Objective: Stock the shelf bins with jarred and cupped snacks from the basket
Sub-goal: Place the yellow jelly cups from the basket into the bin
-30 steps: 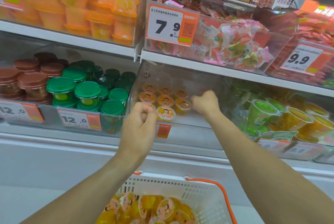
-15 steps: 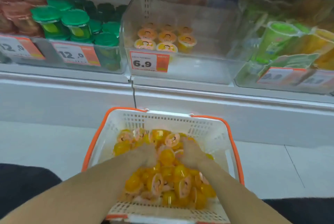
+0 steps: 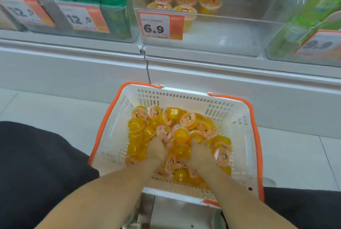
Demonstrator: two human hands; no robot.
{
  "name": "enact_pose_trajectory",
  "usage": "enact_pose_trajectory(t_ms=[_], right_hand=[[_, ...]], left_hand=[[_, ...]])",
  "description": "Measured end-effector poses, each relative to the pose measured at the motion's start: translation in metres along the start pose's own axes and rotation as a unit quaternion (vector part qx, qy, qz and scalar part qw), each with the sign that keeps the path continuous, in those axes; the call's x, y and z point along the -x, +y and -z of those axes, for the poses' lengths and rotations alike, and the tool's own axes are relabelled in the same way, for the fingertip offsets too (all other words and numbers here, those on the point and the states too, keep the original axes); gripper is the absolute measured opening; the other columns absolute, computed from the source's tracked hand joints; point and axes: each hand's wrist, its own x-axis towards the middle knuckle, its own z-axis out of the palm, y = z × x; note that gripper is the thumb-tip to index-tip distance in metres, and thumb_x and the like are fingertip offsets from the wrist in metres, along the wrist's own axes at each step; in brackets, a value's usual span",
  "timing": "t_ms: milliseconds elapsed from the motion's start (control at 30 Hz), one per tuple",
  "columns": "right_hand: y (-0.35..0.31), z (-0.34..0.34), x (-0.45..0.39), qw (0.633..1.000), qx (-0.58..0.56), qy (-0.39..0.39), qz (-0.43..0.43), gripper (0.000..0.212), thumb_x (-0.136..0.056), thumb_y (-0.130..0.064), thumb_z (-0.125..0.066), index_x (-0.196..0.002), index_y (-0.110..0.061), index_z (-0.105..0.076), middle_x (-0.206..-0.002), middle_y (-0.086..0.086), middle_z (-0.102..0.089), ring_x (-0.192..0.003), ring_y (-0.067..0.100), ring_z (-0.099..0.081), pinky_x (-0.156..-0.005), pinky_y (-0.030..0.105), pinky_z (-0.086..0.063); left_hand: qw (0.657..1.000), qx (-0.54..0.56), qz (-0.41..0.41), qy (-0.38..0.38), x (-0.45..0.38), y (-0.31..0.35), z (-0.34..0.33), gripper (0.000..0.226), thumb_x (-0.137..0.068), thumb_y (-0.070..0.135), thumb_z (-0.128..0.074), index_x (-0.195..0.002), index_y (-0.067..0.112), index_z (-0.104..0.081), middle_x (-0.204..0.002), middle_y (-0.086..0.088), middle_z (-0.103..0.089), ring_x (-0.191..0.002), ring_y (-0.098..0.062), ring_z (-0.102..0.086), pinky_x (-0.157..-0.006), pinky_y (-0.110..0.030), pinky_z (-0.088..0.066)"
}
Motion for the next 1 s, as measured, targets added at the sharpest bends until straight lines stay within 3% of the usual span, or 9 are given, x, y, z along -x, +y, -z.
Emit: enact_pose_trajectory(t_ms=[133,267,400,500,567,633,700,800,1000], right_hand=[[-0.006,-0.006,-0.006,0.997,-0.068,-0.019,-0.011,0.064,-0.081,-0.048,-0.071,-0.126,-0.014,-0.041,-0.1,0.003,-0.063,-0.093,0.024,-0.064,-0.07,0.035,-0.054],[-0.015,0.018,-0.01,0.959,-0.234,-0.155,-0.017,0.045,-0.075,-0.049,-0.073,-0.102,-0.018,-0.053,-0.09,0.001,-0.059,-0.078,0.018,-0.056,-0.058,0.028,-0.042],[-0.01,0.045,-0.02,0.825,-0.525,-0.207,-0.031,0.039,-0.07,-0.046,-0.063,-0.094,-0.015,-0.064,-0.078,0.01,-0.056,-0.06,0.019,-0.047,-0.047,0.026,-0.029],[-0.007,0.08,-0.022,0.711,-0.685,-0.159,0.018,0.033,-0.075,-0.038,-0.047,-0.092,-0.011,-0.055,-0.089,0.017,-0.048,-0.058,0.018,-0.039,-0.049,0.028,-0.019],[-0.012,0.106,-0.019,0.649,-0.744,-0.142,0.063,0.032,-0.078,-0.035,-0.04,-0.09,-0.01,-0.056,-0.09,0.018,-0.049,-0.058,0.018,-0.039,-0.049,0.028,-0.019],[-0.019,0.128,-0.013,0.613,-0.772,-0.136,0.1,0.03,-0.082,-0.033,-0.036,-0.086,-0.012,-0.057,-0.085,0.014,-0.049,-0.059,0.017,-0.038,-0.046,0.026,-0.023],[-0.026,0.15,-0.005,0.619,-0.766,-0.121,0.123,0.029,-0.088,-0.032,-0.033,-0.079,-0.014,-0.054,-0.076,0.009,-0.046,-0.055,0.016,-0.035,-0.044,0.025,-0.023],[-0.033,0.179,0.007,0.698,-0.696,-0.116,0.122,0.033,-0.095,-0.044,-0.04,-0.078,-0.018,-0.05,-0.066,0.002,-0.041,-0.048,0.012,-0.026,-0.04,0.021,-0.015],[-0.053,0.221,0.039,0.916,-0.375,-0.065,0.128,0.066,-0.086,-0.075,-0.049,-0.085,-0.011,-0.064,-0.057,0.0,-0.046,-0.045,0.013,-0.033,-0.042,0.023,-0.023]], left_hand=[[0.992,0.104,0.069,-0.011,0.001,-0.002,0.018,0.013,-0.091,0.01,-0.068,-0.081,0.015,-0.061,-0.097,-0.005,-0.068,-0.096,-0.023,-0.063,-0.087,-0.036,-0.051],[0.919,0.338,0.18,-0.093,0.002,0.02,0.053,0.012,-0.102,0.018,-0.054,-0.108,0.011,-0.062,-0.118,-0.017,-0.068,-0.091,-0.027,-0.067,-0.072,-0.037,-0.056],[0.782,0.593,0.149,-0.12,-0.002,0.055,0.098,0.036,-0.102,0.028,-0.043,-0.132,0.015,-0.059,-0.128,-0.018,-0.065,-0.098,-0.034,-0.062,-0.08,-0.042,-0.05],[0.719,0.662,0.158,-0.144,0.002,0.093,0.13,0.044,-0.095,0.039,-0.043,-0.107,0.007,-0.07,-0.113,-0.022,-0.068,-0.084,-0.034,-0.06,-0.074,-0.04,-0.047],[0.779,0.587,0.142,-0.171,0.003,0.118,0.148,0.05,-0.091,0.049,-0.048,-0.082,0.005,-0.068,-0.09,-0.02,-0.066,-0.072,-0.032,-0.056,-0.068,-0.036,-0.044],[0.894,0.387,0.087,-0.21,0.002,0.142,0.163,0.051,-0.088,0.056,-0.054,-0.08,0.007,-0.064,-0.077,-0.016,-0.065,-0.072,-0.028,-0.057,-0.069,-0.038,-0.046],[0.966,0.129,-0.002,-0.226,0.005,0.167,0.177,0.059,-0.084,0.066,-0.054,-0.085,0.009,-0.065,-0.074,-0.006,-0.069,-0.086,-0.022,-0.061,-0.091,-0.045,-0.045],[0.964,-0.105,-0.1,-0.224,0.014,0.195,0.201,0.07,-0.073,0.086,-0.047,-0.099,0.025,-0.066,-0.078,0.008,-0.07,-0.1,-0.013,-0.063,-0.104,-0.038,-0.041],[0.929,-0.161,-0.129,-0.309,0.024,0.215,0.223,0.051,-0.087,0.071,-0.054,-0.098,0.022,-0.065,-0.07,0.008,-0.07,-0.081,-0.007,-0.063,-0.101,-0.039,-0.044]])
